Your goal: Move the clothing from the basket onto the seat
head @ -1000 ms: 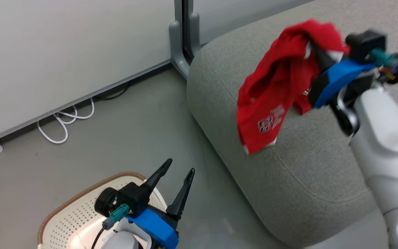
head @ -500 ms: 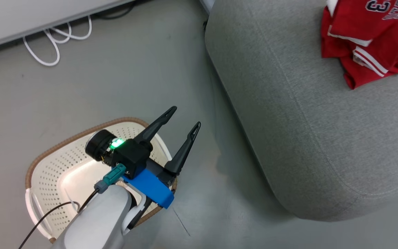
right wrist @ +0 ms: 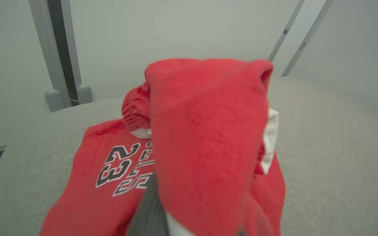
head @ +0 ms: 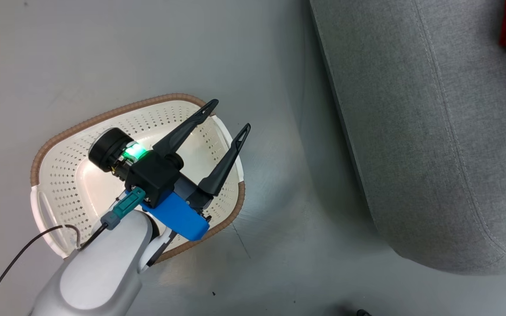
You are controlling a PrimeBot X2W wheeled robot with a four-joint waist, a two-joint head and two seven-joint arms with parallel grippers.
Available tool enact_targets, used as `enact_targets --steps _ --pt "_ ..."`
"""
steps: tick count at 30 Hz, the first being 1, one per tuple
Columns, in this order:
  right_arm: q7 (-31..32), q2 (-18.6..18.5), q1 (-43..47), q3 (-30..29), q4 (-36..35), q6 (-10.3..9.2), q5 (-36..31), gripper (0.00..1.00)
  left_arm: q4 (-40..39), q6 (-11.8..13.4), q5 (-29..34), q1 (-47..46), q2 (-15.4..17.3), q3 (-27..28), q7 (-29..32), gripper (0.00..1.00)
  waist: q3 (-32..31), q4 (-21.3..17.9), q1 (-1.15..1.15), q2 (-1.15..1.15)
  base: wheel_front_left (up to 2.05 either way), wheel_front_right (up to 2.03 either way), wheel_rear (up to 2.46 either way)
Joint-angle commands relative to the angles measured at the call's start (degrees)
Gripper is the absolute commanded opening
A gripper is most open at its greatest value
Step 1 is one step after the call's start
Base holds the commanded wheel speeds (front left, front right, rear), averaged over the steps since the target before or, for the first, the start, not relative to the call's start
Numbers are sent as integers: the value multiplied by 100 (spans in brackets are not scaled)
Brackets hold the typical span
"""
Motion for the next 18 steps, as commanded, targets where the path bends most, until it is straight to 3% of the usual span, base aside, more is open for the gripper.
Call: enact_targets --steps 1,4,7,10,11,12,18 --pt "-63 6 82 -48 14 -4 -66 0 -35 20 24 -27 50 15 0 100 1 0 -1 0 0 0 0" --pt "-102 87 137 -106 47 -4 -169 0 0 39 -10 49 39 -3 -3 100 -57 -4 -1 0 0 0 0" --pt "-112 118 171 -105 59 -4 -291 25 52 42 -57 120 -9 -17 -8 100 -155 2 -1 0 0 0 0" --pt "-124 121 236 -69 76 -4 -415 60 142 37 -109 176 -96 -53 -17 100 -334 48 -1 0 0 0 0" --pt "-129 106 279 -44 83 -4 -454 89 164 39 -126 190 -132 -43 -20 100 -404 71 -1 0 0 0 0" --pt "-132 94 319 -33 94 -4 -483 100 197 40 -152 224 -159 -28 -23 100 -485 92 -1 0 0 0 0" --pt "-148 -4 682 155 52 -4 -568 100 265 41 -272 540 -429 215 -29 100 -1185 274 -1 0 0 0 0"
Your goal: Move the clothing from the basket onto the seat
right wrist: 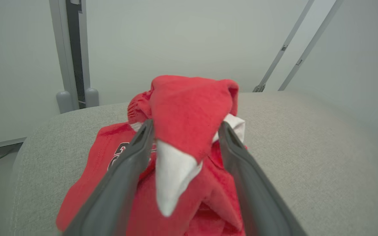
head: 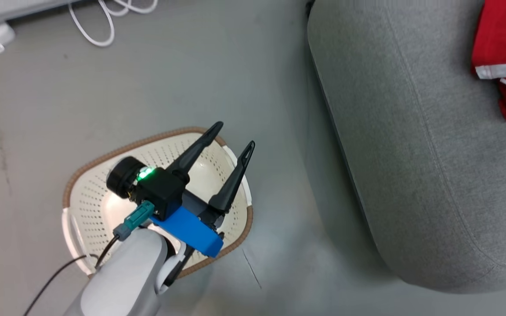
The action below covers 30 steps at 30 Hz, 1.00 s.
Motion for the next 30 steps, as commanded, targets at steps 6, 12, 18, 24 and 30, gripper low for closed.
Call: enact_targets --steps 6,12,18,24,30 --pt "-37 -101 591 421 -67 -4 4 100 172 -30 -83 581 -229 279 -24 100 -1097 278 0 0 0 0 0" --pt "-31 -25 1269 1016 -314 -4 182 100 373 -39 -121 1207 -430 637 -22 100 -1904 497 0 0 0 0 0" --pt "4 99 2144 1551 -889 -4 698 100 466 -33 -83 1764 -531 1092 -23 100 -2454 754 0 0 0 0 0" --pt "295 286 3122 1958 -1975 -4 1216 100 389 -3 33 2204 -613 1569 -22 100 -2741 1014 0 0 0 0 0" --pt "632 590 4191 1859 -3395 -4 1373 100 345 -13 98 2489 -667 1972 -23 100 -2901 1309 0 0 0 0 0"
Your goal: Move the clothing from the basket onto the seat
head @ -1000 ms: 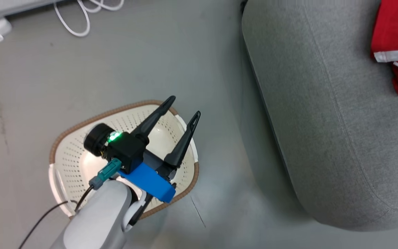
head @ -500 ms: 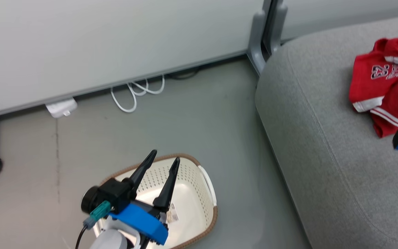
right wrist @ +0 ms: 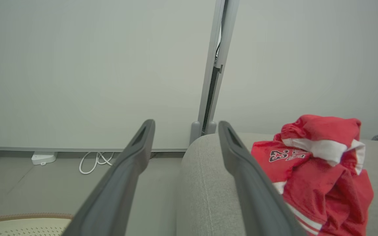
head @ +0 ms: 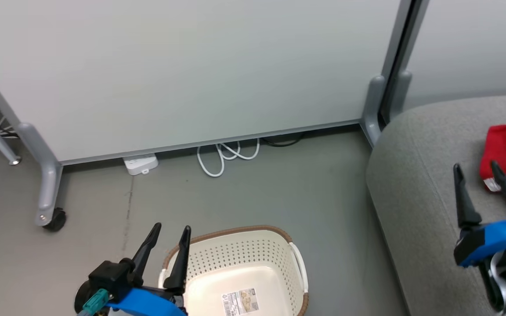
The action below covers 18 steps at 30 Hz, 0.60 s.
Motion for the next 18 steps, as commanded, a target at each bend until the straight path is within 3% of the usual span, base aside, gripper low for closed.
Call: enact_targets --steps 1,9,18 --pt "41 57 197 -16 -154 -4 -19 100 -13 -17 29 85 25 70 -17 100 -90 121 1 0 0 0 0" --pt "389 765 1249 -17 -1438 -4 -275 100 -3 -42 102 263 -20 517 -17 100 -178 334 1 0 0 0 0" --pt "470 1195 1859 77 -1886 -3 -495 100 84 -55 189 352 -61 756 -17 100 -222 420 1 0 0 0 0"
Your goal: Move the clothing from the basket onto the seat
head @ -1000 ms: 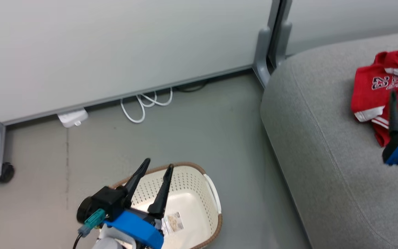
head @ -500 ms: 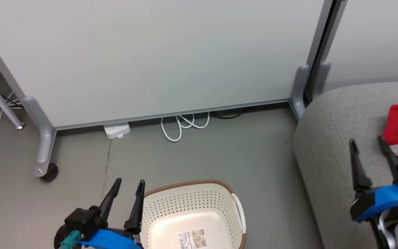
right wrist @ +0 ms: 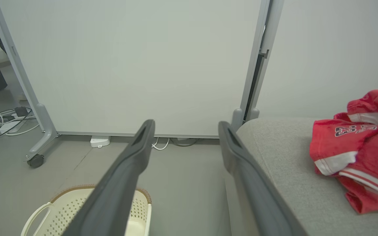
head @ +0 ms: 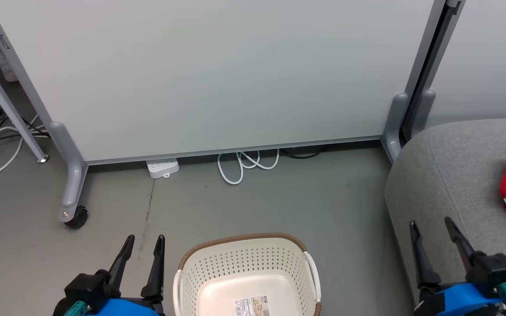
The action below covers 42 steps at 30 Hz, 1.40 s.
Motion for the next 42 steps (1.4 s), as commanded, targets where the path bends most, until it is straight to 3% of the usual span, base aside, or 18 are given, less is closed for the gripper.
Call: enact_targets --steps 1,23,24,36,42 --pt "7 38 103 16 -43 -4 -47 100 23 -10 18 65 0 56 -17 100 -1 1 0 0 0 0 0" --pt "-44 188 257 17 25 -4 -107 100 185 -33 4 84 -57 40 -18 100 -6 52 0 0 0 0 0" --pt "-35 168 175 10 29 0 -127 0 179 -10 1 83 -76 58 1 0 -6 52 0 0 0 0 0" --pt "-21 201 263 2 674 0 -98 0 717 -8 -26 435 -182 71 43 0 -6 51 0 0 0 0 0" --pt "74 199 159 -31 720 0 679 0 602 -9 -649 391 -180 197 221 0 1 31 0 0 0 0 0"
